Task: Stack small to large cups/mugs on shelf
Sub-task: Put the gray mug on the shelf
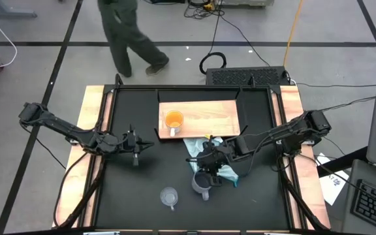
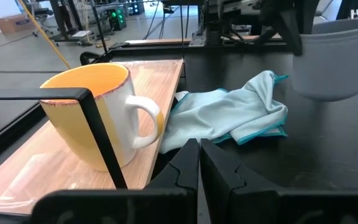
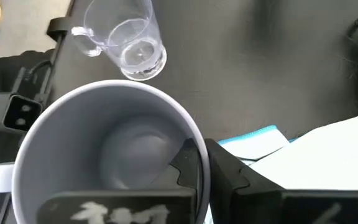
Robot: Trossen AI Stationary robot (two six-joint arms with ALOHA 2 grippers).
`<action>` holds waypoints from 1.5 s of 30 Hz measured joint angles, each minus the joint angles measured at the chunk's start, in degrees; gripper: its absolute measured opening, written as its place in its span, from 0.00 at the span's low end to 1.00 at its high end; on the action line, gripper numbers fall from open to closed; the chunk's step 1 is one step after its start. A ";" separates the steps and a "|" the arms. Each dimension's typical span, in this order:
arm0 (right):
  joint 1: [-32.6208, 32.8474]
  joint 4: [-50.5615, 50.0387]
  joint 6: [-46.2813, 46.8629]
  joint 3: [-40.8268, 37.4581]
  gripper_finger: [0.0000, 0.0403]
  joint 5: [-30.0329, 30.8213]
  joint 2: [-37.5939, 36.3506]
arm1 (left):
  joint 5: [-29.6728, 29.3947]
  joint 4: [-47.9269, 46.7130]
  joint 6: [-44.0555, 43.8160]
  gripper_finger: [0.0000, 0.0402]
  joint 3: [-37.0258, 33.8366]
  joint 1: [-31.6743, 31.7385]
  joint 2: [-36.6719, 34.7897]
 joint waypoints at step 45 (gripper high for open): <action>-35.64 -15.84 -30.39 11.32 0.00 -3.74 0.79 | -0.13 -2.59 0.50 0.05 0.00 0.02 0.04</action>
